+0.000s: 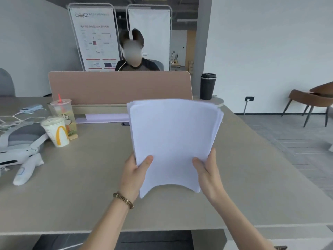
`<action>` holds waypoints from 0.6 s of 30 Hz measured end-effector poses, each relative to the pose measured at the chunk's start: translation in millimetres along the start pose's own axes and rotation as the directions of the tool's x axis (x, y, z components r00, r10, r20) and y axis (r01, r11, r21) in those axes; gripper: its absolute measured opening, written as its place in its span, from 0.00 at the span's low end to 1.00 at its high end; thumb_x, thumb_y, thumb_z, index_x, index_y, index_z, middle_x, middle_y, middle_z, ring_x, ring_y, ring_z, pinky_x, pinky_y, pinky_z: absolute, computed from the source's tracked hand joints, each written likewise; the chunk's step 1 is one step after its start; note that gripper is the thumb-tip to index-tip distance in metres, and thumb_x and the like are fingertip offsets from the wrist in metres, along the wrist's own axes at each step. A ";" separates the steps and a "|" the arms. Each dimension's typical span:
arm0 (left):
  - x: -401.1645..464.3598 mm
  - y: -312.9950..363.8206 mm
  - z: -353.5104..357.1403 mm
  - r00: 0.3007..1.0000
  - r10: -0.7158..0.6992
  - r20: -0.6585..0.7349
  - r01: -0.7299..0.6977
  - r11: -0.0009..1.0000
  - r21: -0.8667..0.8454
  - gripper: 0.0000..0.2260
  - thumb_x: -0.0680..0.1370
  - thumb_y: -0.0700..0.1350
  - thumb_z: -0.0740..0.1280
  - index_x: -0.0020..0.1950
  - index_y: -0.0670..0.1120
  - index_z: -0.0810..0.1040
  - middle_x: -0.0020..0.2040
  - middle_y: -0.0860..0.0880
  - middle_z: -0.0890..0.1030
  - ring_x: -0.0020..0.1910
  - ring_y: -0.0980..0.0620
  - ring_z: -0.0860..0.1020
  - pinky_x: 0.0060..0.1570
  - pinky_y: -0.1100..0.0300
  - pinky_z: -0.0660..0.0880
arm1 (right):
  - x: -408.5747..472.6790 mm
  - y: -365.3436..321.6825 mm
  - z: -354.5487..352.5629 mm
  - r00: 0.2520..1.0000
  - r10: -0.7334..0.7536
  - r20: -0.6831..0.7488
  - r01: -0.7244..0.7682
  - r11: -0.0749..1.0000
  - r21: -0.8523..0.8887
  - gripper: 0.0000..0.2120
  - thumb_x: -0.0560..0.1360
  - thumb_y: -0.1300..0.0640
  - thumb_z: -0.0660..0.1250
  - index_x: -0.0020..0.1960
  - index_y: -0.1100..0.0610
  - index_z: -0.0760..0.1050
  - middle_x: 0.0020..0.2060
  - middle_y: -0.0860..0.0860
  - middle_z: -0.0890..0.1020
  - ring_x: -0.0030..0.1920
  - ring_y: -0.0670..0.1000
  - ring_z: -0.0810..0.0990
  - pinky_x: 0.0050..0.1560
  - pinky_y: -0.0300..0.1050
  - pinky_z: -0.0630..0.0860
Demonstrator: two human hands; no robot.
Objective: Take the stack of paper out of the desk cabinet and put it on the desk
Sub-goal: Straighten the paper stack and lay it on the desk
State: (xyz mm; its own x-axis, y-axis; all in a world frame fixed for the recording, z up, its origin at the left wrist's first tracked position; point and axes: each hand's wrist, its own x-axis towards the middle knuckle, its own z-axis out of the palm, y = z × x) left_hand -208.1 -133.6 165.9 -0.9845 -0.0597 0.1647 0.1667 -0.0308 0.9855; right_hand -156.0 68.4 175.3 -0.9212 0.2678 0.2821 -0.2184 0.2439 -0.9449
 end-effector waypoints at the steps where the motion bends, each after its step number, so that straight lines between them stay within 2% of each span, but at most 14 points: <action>1: 0.3 -4.0 -0.7 1.000 -0.026 0.014 0.026 0.999 -0.020 0.09 0.77 0.42 0.72 0.55 0.52 0.83 0.51 0.56 0.88 0.54 0.54 0.85 0.53 0.54 0.79 | -0.3 1.6 1.3 1.000 -0.001 -0.005 0.001 1.000 0.007 0.05 0.81 0.62 0.59 0.56 0.60 0.65 0.42 0.36 0.79 0.45 0.41 0.78 0.46 0.41 0.74; 3: 3.2 -9.0 -3.1 0.996 -0.060 0.059 0.064 0.996 -0.058 0.13 0.73 0.48 0.75 0.56 0.48 0.84 0.52 0.51 0.88 0.54 0.49 0.86 0.53 0.51 0.80 | 0.9 0.0 4.2 0.999 -0.021 -0.025 0.021 1.000 0.008 0.08 0.80 0.54 0.62 0.53 0.58 0.67 0.49 0.52 0.80 0.50 0.55 0.79 0.49 0.53 0.77; 4: 6.4 -9.4 -4.4 0.995 -0.067 0.074 0.072 0.995 -0.074 0.16 0.70 0.51 0.76 0.55 0.47 0.85 0.52 0.50 0.88 0.53 0.49 0.86 0.53 0.50 0.81 | 3.7 -2.8 4.5 0.999 -0.029 -0.034 0.030 1.000 0.011 0.10 0.80 0.51 0.63 0.52 0.58 0.68 0.50 0.56 0.79 0.51 0.57 0.79 0.51 0.56 0.78; 6: 15.5 -7.1 -5.6 0.996 -0.051 0.069 0.057 0.995 -0.086 0.14 0.70 0.50 0.76 0.53 0.47 0.85 0.50 0.50 0.88 0.51 0.50 0.86 0.50 0.52 0.80 | 12.5 -10.4 3.9 0.996 -0.065 -0.066 0.067 0.997 0.033 0.09 0.80 0.51 0.65 0.53 0.57 0.70 0.48 0.52 0.80 0.49 0.52 0.81 0.49 0.49 0.79; 8: 22.6 -3.0 -3.8 0.998 -0.042 0.046 0.047 0.993 -0.111 0.11 0.73 0.44 0.77 0.54 0.47 0.84 0.50 0.51 0.89 0.50 0.51 0.87 0.47 0.54 0.80 | 22.3 -18.7 3.5 0.991 -0.097 -0.094 0.102 0.994 0.048 0.08 0.79 0.52 0.66 0.54 0.54 0.71 0.45 0.44 0.80 0.46 0.44 0.81 0.46 0.41 0.78; 9: 24.3 -1.4 -2.6 0.999 -0.038 0.033 0.042 0.992 -0.119 0.11 0.73 0.41 0.77 0.55 0.46 0.84 0.49 0.51 0.89 0.49 0.52 0.87 0.46 0.56 0.80 | 26.6 -22.1 4.3 0.988 -0.108 -0.108 0.113 0.993 0.042 0.07 0.79 0.52 0.66 0.54 0.53 0.71 0.45 0.43 0.80 0.46 0.43 0.81 0.45 0.40 0.78; 12: 23.8 -0.7 6.7 1.000 -0.015 -0.007 0.014 0.995 -0.095 0.10 0.73 0.41 0.77 0.52 0.48 0.85 0.47 0.54 0.89 0.47 0.53 0.87 0.46 0.55 0.81 | 34.7 -24.1 7.0 0.983 -0.102 -0.151 0.106 0.994 0.020 0.12 0.79 0.50 0.66 0.55 0.57 0.70 0.39 0.41 0.78 0.42 0.46 0.79 0.44 0.46 0.77; 15: 27.3 5.5 12.0 0.999 0.033 -0.039 -0.035 0.997 -0.062 0.07 0.73 0.42 0.77 0.49 0.51 0.85 0.45 0.57 0.88 0.47 0.56 0.86 0.47 0.57 0.81 | 41.0 -30.4 7.0 0.980 -0.111 -0.164 0.116 0.993 0.027 0.21 0.76 0.47 0.65 0.56 0.64 0.65 0.40 0.48 0.73 0.41 0.50 0.73 0.42 0.49 0.73; 18: 32.6 10.5 14.4 0.999 0.039 0.006 -0.039 0.997 -0.072 0.07 0.73 0.42 0.77 0.50 0.50 0.85 0.45 0.56 0.89 0.46 0.58 0.86 0.46 0.60 0.81 | 47.0 -32.5 0.3 0.978 -0.106 -0.182 0.121 0.990 0.076 0.20 0.76 0.47 0.65 0.55 0.62 0.66 0.43 0.55 0.75 0.42 0.51 0.76 0.46 0.57 0.77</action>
State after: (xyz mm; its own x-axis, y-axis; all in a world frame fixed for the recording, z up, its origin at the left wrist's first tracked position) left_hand -239.2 -121.4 182.2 -0.9775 -0.0554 0.2033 0.2081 -0.1004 0.9730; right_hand -192.3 72.8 219.2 -0.8189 0.4058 0.4058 -0.3522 0.2028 -0.9137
